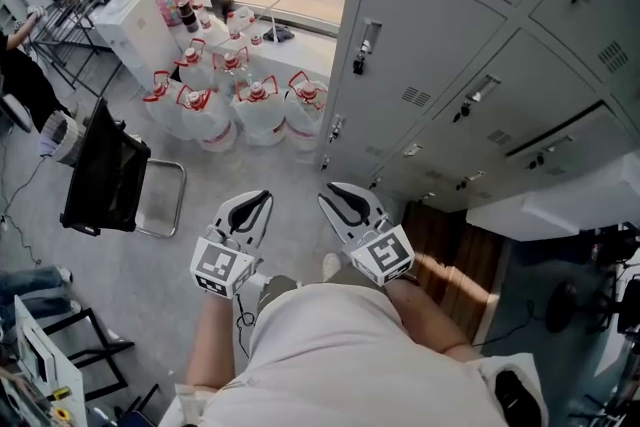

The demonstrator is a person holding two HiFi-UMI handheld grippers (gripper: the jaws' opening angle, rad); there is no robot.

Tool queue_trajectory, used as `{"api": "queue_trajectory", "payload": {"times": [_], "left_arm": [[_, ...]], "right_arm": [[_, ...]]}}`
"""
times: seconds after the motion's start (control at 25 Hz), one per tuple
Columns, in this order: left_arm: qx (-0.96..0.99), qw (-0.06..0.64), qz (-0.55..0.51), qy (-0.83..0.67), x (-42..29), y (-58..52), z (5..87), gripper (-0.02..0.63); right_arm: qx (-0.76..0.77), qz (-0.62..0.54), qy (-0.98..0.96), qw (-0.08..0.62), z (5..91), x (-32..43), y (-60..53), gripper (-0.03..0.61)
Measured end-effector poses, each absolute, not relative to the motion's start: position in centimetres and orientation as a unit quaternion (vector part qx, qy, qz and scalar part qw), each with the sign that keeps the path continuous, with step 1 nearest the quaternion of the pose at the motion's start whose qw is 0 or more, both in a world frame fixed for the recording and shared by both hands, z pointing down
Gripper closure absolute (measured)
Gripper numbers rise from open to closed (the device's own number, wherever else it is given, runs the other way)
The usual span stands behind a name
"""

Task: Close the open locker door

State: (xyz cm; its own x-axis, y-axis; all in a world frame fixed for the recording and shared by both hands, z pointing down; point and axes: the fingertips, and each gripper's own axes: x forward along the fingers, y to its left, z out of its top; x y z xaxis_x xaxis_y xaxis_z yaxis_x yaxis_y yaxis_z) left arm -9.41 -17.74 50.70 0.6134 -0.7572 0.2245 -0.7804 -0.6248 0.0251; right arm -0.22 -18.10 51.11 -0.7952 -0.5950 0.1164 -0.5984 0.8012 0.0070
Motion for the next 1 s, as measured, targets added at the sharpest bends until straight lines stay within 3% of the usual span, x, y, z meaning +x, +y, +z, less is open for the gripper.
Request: {"api": "queue_trajectory", "payload": {"times": [1.0], "left_arm": [[0.9,0.059,0.086,-0.424,-9.8,-16.5,50.5,0.609]], "right_arm": [[0.339,0.003,-0.939,0.059,50.4,0.2,-17.6,0.499]]}}
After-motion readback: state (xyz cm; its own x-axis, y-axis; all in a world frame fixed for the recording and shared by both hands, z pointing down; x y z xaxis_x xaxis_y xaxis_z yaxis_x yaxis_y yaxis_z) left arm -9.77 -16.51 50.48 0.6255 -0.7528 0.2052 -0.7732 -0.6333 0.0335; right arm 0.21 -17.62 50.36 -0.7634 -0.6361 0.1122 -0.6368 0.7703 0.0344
